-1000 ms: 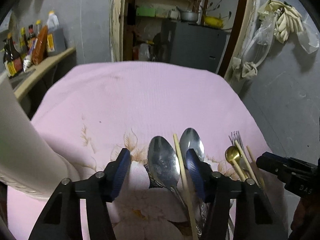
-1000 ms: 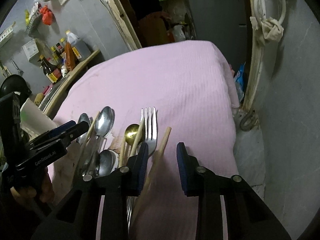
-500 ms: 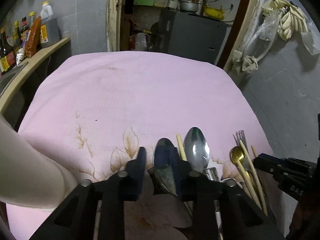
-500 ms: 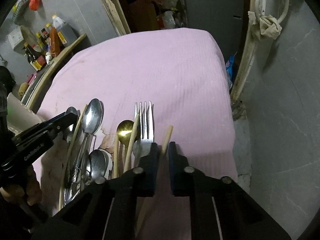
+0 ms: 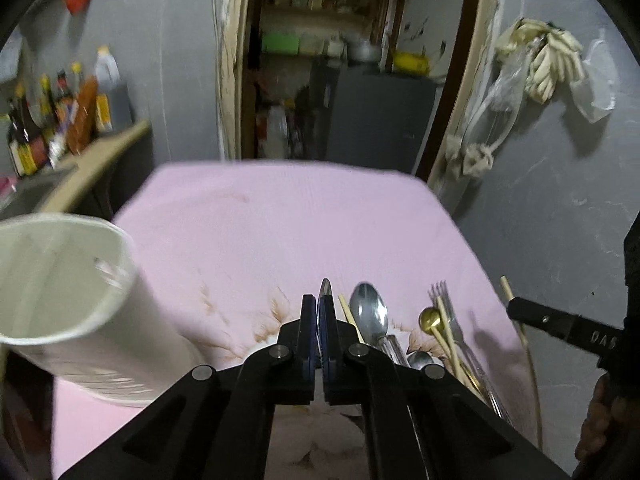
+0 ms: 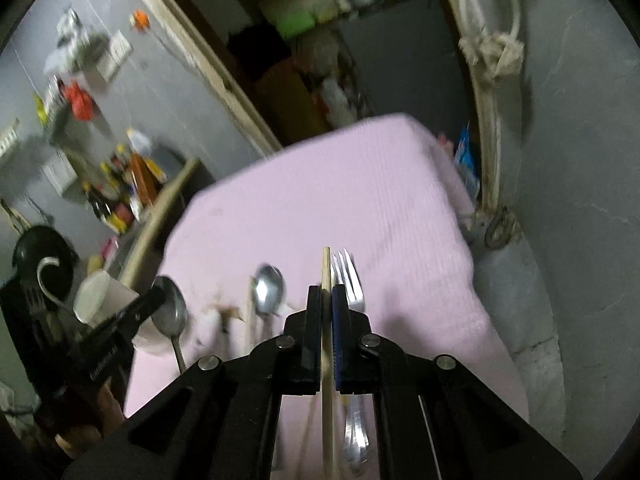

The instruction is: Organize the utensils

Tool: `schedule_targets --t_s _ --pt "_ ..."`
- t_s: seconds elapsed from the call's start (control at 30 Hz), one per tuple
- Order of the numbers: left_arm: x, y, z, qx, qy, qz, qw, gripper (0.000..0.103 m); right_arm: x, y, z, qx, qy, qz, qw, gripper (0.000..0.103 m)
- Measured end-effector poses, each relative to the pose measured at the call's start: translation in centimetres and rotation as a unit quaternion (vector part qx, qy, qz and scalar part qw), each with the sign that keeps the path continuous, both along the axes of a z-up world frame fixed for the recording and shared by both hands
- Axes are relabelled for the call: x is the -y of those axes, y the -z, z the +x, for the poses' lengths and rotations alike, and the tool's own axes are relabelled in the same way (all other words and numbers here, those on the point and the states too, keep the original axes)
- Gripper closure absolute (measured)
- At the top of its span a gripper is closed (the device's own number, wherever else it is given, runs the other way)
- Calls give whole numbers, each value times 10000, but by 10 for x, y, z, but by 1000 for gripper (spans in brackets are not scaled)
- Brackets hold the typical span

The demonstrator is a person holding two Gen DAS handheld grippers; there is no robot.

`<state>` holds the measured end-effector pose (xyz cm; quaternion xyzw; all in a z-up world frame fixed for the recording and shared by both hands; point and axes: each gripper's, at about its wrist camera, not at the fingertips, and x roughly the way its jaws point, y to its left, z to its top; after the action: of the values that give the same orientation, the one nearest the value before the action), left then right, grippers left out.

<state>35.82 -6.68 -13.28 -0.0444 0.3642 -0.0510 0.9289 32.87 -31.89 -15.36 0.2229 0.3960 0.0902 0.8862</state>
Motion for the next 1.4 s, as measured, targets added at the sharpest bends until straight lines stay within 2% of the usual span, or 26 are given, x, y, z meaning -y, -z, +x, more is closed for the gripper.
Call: schedule_targets --t_s 0.2,0.43,0.57,0.73,0.87,1.03,1.4 --pt "-17 -47 -33 717 -78 40 9974 101 -12 -45 -29 790 199 147 9966 99" --pt "-67 -107 -55 1328 -170 -63 9910 100 -71 -103 -25 1799 -48 423 9828 99" --pt "-114 -136 -61 1638 -474 -16 9854 101 -124 -132 -8 2334 -313 596 9700 99" --pt "-179 -158 -55 2013 -1163 263 9723 101 -178 -158 15 2872 -527 785 9532 99" --pt "-212 -161 -48 2185 -1593 387 9620 101 -205 -156 33 3123 -454 867 9449 99" --pt "-234 -145 -34 2293 -1920 590 9524 101 -227 -140 46 3257 -238 941 9405 99" --pt "-231 -93 -19 2205 -2079 898 9487 100 -253 -95 62 3128 110 331 9492 99"
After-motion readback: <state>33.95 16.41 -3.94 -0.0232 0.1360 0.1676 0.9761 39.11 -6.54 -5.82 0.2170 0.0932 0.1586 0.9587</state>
